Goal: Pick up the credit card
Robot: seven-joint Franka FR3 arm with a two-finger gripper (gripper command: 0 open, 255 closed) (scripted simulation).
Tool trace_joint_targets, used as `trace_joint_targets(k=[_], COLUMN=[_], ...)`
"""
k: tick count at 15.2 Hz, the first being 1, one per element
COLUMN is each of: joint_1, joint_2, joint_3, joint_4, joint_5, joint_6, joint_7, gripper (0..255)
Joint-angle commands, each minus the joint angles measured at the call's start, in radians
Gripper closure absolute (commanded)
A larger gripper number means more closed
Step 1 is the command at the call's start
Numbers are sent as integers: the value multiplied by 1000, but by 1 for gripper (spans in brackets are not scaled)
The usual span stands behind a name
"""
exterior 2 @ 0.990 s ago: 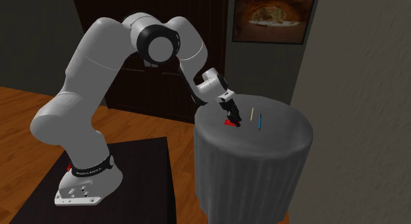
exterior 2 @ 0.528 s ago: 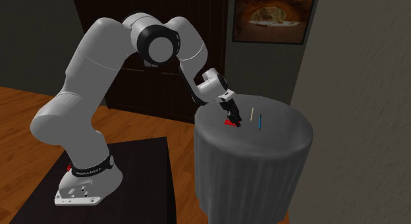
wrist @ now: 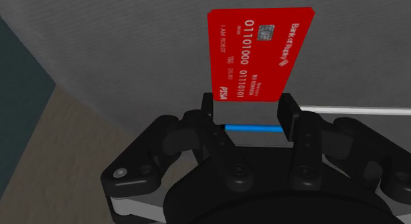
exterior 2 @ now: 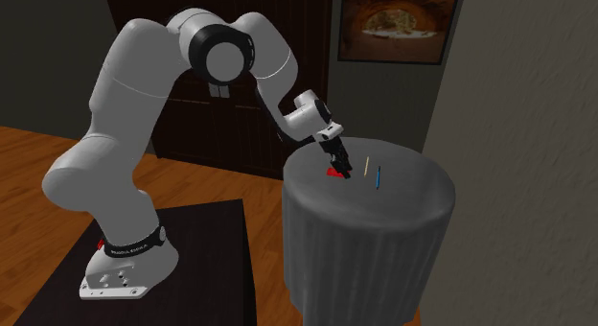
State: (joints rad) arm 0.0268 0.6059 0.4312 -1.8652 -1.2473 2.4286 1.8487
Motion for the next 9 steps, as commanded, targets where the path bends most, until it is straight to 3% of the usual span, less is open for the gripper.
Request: trace_joint_targets(k=[1, 9], joint_1=[-7, -30], joint_2=[-19, -79], joint_3=[9, 40], joint_4=[-6, -19], joint_5=[19, 83], joint_6=[-7, -29], joint_7=[-18, -79], gripper=[255, 255])
